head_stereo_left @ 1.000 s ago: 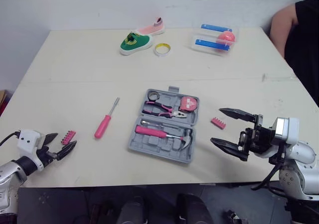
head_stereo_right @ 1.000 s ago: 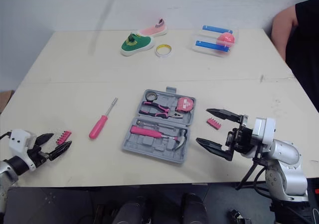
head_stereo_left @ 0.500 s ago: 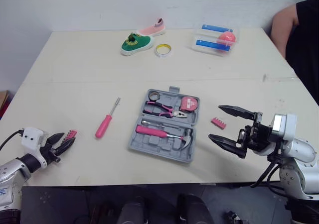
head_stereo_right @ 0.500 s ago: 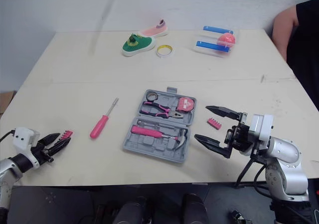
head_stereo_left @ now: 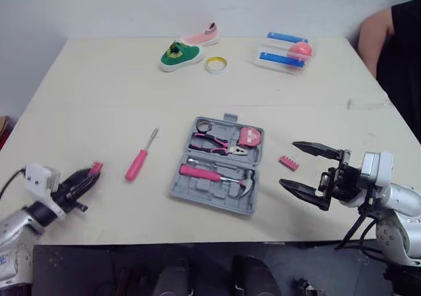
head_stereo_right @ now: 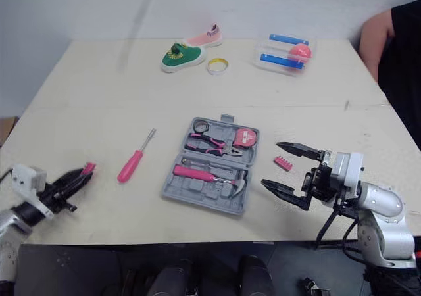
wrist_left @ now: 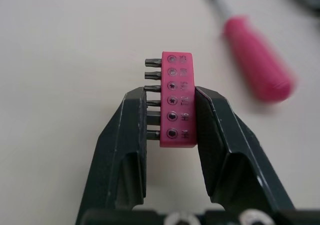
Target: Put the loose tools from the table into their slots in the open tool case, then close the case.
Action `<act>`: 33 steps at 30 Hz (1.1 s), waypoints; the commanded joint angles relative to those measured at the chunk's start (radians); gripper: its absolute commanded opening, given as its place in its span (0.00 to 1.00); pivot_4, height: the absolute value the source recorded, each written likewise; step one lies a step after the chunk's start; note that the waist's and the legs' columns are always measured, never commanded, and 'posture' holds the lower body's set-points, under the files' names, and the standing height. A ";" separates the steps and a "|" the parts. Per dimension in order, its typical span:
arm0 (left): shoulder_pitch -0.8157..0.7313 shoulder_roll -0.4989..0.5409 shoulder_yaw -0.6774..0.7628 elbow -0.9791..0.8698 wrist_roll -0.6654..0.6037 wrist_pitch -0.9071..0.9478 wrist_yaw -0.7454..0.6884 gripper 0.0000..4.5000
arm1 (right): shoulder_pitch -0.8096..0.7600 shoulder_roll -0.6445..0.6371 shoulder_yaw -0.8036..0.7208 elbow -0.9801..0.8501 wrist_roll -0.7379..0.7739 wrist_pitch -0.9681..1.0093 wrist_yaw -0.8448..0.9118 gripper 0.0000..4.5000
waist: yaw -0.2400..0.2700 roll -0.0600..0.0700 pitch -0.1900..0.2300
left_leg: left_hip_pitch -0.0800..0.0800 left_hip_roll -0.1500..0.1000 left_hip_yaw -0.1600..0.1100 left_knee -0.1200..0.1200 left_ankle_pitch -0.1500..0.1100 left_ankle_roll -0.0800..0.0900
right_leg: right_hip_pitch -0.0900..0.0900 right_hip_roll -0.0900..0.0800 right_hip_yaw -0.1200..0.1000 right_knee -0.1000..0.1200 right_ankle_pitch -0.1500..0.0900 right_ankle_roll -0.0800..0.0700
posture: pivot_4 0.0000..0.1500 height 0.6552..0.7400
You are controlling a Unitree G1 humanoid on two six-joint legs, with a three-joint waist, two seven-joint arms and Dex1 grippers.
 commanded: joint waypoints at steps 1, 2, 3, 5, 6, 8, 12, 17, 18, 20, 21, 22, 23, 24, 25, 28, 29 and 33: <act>-0.065 0.052 -0.081 -0.151 -0.053 0.062 -0.056 0.16 | 0.021 -0.023 -0.040 0.027 -0.002 -0.029 0.031 1.00 | -0.001 0.003 -0.001 | 0.000 -0.001 0.000 0.000 0.000 0.001 | 0.000 -0.001 0.000 -0.001 0.000 0.000 | 1.00 1.00; -0.096 0.062 -0.105 -0.174 -0.072 0.095 -0.060 0.16 | 0.023 -0.027 -0.041 0.037 -0.003 -0.032 0.039 1.00 | -0.001 0.004 -0.001 | 0.000 -0.001 0.001 0.000 -0.001 0.001 | 0.001 -0.001 0.001 -0.001 0.000 0.000 | 1.00 1.00; -0.137 0.082 -0.145 -0.191 -0.076 0.131 -0.071 0.16 | 0.024 -0.030 -0.041 0.051 -0.006 -0.038 0.049 1.00 | -0.001 0.005 -0.001 | 0.001 -0.001 0.002 0.000 -0.001 0.003 | 0.001 -0.001 0.001 -0.002 0.000 0.001 | 1.00 1.00; -0.222 0.134 -0.258 -0.216 -0.030 0.135 -0.148 0.16 | 0.020 -0.027 -0.039 0.079 -0.010 -0.053 0.063 1.00 | -0.001 0.004 0.000 | 0.000 0.000 0.002 0.000 0.002 0.006 | 0.001 0.002 0.000 -0.001 0.000 0.001 | 1.00 1.00; -0.275 0.161 -0.322 -0.217 -0.004 0.158 -0.176 0.16 | 0.015 -0.023 -0.036 0.094 -0.013 -0.061 0.067 1.00 | -0.001 0.003 0.000 | 0.000 0.000 0.003 0.000 0.002 0.005 | 0.000 0.004 0.000 0.000 0.000 0.001 | 1.00 1.00; -0.381 0.180 -0.435 -0.217 0.007 0.228 -0.222 0.16 | 0.012 -0.016 -0.033 0.114 -0.016 -0.075 0.074 1.00 | -0.002 0.004 0.000 | 0.000 0.000 0.005 0.000 0.003 0.005 | 0.000 0.006 -0.002 0.003 0.000 0.001 | 1.00 1.00; -0.514 0.247 -0.679 -0.223 0.173 0.241 -0.351 0.16 | 0.022 -0.008 -0.036 0.154 -0.023 -0.109 0.090 1.00 | -0.015 0.004 0.000 | 0.002 0.000 0.009 0.000 0.004 0.006 | -0.001 0.008 -0.002 0.006 0.000 0.001 | 1.00 1.00; -0.601 0.257 -0.817 -0.170 0.323 0.250 -0.386 0.16 | 0.038 0.000 -0.035 0.154 -0.021 -0.126 0.091 1.00 | -0.016 0.003 0.002 | 0.001 0.000 0.010 0.000 0.005 0.007 | -0.003 0.011 -0.001 0.006 0.000 0.001 | 1.00 1.00; -0.616 0.242 -0.835 -0.144 0.353 0.247 -0.373 0.16 | 0.043 0.002 -0.036 0.149 -0.019 -0.126 0.090 1.00 | -0.015 0.003 0.002 | 0.001 0.000 0.010 0.000 0.005 0.007 | -0.003 0.011 -0.001 0.006 0.000 0.001 | 1.00 1.00; -0.637 0.218 -0.860 -0.106 0.395 0.236 -0.368 0.16 | 0.054 0.005 -0.041 0.143 -0.016 -0.130 0.086 1.00 | -0.013 0.003 0.003 | 0.001 0.000 0.010 0.002 0.005 0.007 | -0.003 0.011 -0.001 0.007 0.000 0.001 | 1.00 1.00; -0.641 0.214 -0.868 -0.098 0.408 0.233 -0.373 0.16 | 0.060 0.007 -0.044 0.140 -0.016 -0.132 0.083 1.00 | -0.013 0.003 0.003 | 0.001 0.000 0.010 0.002 0.005 0.007 | -0.003 0.011 -0.001 0.007 0.000 0.001 | 1.00 1.00; -0.642 0.211 -0.874 -0.095 0.418 0.230 -0.381 0.16 | 0.068 0.008 -0.047 0.135 -0.015 -0.135 0.080 1.00 | -0.013 0.002 0.003 | 0.001 0.000 0.010 0.003 0.005 0.008 | -0.003 0.010 -0.001 0.007 0.000 0.001 | 1.00 1.00; -0.643 0.206 -0.879 -0.095 0.418 0.233 -0.395 0.16 | 0.078 0.009 -0.050 0.130 -0.014 -0.135 0.078 1.00 | -0.013 0.002 0.003 | 0.001 0.000 0.010 0.003 0.005 0.008 | -0.003 0.009 -0.001 0.007 0.000 0.001 | 1.00 1.00; -0.643 0.201 -0.880 -0.096 0.418 0.236 -0.405 0.16 | 0.085 0.009 -0.052 0.126 -0.013 -0.136 0.077 1.00 | -0.012 0.002 0.003 | 0.000 0.000 0.009 0.003 0.005 0.008 | -0.003 0.008 -0.001 0.008 0.000 0.001 | 1.00 1.00; -0.642 0.195 -0.879 -0.095 0.420 0.235 -0.408 0.16 | 0.092 0.009 -0.052 0.123 -0.012 -0.137 0.077 1.00 | -0.012 0.002 0.003 | 0.000 0.000 0.009 0.003 0.005 0.008 | -0.002 0.007 0.000 0.007 0.000 0.001 | 1.00 1.00; -0.657 0.160 -0.886 -0.064 0.462 0.200 -0.386 0.16 | 0.112 0.009 -0.054 0.109 -0.006 -0.140 0.079 1.00 | -0.011 0.002 0.003 | 0.000 0.000 0.009 0.004 0.005 0.008 | -0.002 0.007 0.000 0.008 0.000 0.001 | 1.00 1.00; -0.662 0.150 -0.891 -0.059 0.468 0.204 -0.389 0.16 | 0.118 0.009 -0.054 0.103 -0.001 -0.138 0.082 1.00 | -0.010 0.002 0.003 | 0.000 0.000 0.009 0.004 0.005 0.008 | -0.002 0.007 0.000 0.008 0.000 0.001 | 1.00 1.00; -0.681 0.117 -0.901 -0.037 0.505 0.204 -0.378 0.16 | 0.132 0.006 -0.051 0.088 0.012 -0.127 0.084 1.00 | -0.010 0.002 0.004 | 0.000 0.000 0.008 0.005 0.005 0.008 | -0.002 0.007 0.000 0.008 0.000 0.001 | 1.00 1.00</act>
